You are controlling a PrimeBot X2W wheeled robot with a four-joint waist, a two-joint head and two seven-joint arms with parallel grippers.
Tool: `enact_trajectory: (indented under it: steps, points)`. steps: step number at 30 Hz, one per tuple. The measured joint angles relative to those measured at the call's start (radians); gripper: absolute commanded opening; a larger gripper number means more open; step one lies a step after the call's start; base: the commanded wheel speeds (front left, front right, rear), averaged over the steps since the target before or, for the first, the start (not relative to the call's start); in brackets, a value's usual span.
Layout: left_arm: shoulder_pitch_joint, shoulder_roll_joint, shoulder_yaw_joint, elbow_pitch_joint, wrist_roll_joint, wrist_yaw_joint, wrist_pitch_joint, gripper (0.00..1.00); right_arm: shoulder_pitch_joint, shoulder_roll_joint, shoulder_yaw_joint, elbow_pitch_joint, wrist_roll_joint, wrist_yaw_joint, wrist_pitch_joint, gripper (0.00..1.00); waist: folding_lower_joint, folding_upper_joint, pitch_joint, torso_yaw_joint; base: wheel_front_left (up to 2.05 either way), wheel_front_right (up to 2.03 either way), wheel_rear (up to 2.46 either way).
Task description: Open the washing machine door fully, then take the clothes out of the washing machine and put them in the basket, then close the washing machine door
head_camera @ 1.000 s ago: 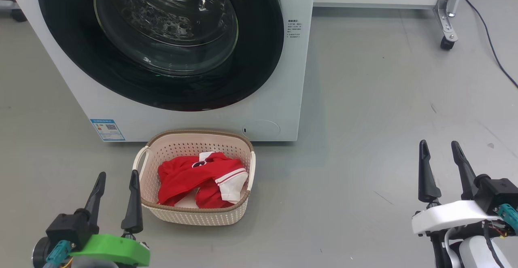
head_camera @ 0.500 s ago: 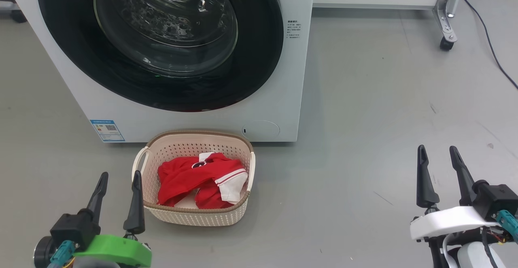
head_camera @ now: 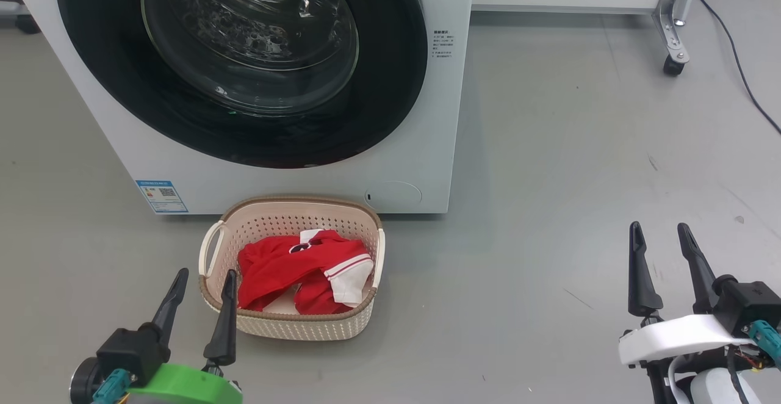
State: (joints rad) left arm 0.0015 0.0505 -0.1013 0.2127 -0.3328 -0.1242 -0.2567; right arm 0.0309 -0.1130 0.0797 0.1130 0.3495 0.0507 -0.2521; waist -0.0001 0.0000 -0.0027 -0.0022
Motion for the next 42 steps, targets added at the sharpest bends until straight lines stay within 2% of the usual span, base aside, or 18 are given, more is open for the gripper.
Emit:
enact_trajectory:
  steps: [17, 42]
  points:
    - [0.0, 0.007, -0.032, -0.003, 0.001, 0.0, 0.0, 1.0, 0.015, 0.01, -0.008, -0.005, -0.018, 0.01, 0.0, 1.0, 0.0, 0.0, 0.006, 0.005, 0.0, 0.0, 0.0]
    - [0.003, 0.017, -0.026, -0.008, -0.019, 0.0, 0.0, 1.0, 0.018, 0.021, -0.019, -0.008, -0.027, 0.02, 0.0, 1.0, 0.0001, 0.0, 0.029, 0.0, 0.0, 0.0, 0.0]
